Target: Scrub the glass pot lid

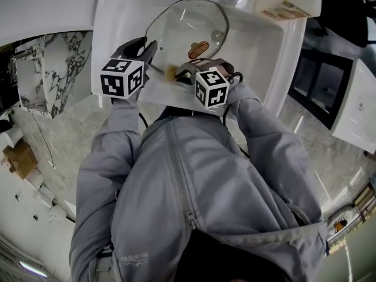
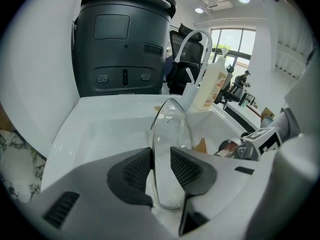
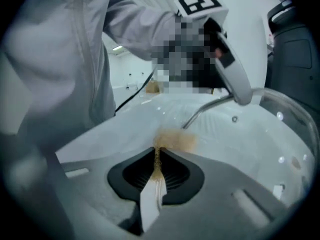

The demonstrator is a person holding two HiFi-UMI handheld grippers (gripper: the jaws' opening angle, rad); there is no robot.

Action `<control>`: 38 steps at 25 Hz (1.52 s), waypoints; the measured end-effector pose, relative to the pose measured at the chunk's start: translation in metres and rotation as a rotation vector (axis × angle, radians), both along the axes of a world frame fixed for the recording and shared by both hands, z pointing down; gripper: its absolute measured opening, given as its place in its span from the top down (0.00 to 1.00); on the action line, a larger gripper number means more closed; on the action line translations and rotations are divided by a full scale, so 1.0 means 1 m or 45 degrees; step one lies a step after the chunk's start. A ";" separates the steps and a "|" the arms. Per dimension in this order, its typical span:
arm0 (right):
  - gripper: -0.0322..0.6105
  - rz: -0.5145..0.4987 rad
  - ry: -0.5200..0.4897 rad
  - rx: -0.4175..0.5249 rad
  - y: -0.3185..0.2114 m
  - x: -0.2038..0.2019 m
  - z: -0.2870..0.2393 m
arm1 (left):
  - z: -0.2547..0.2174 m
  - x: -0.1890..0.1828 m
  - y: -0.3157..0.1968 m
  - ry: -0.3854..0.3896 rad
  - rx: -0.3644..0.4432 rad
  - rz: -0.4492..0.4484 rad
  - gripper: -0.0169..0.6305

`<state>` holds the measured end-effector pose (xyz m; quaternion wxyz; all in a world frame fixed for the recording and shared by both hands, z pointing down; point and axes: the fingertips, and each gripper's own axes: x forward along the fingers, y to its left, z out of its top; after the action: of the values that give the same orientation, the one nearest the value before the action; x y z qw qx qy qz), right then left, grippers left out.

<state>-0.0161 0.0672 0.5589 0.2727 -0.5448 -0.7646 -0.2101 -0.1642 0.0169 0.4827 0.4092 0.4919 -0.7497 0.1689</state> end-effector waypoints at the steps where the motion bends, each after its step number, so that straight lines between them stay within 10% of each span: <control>1: 0.89 0.024 -0.018 -0.034 0.004 -0.003 -0.012 | 0.002 0.000 0.000 0.011 0.003 0.002 0.80; 11: 0.89 0.520 -0.133 -0.153 -0.054 0.019 -0.107 | -0.020 0.032 -0.027 -0.011 0.099 0.197 0.82; 22: 0.89 1.199 -0.246 0.077 -0.180 0.090 -0.169 | -0.056 0.118 -0.081 -0.493 0.073 0.819 0.85; 28: 0.89 1.307 -0.256 0.167 -0.200 0.119 -0.179 | -0.020 0.187 -0.065 -0.712 -0.007 1.301 0.87; 38: 0.89 1.138 -0.208 0.159 -0.147 0.105 -0.163 | 0.050 0.246 -0.015 -0.434 0.005 1.654 0.87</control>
<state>0.0893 -0.0801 0.3958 0.3077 -0.1256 -0.9295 -0.1597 0.0820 0.0021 0.5324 0.0994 0.8103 -0.3558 0.4549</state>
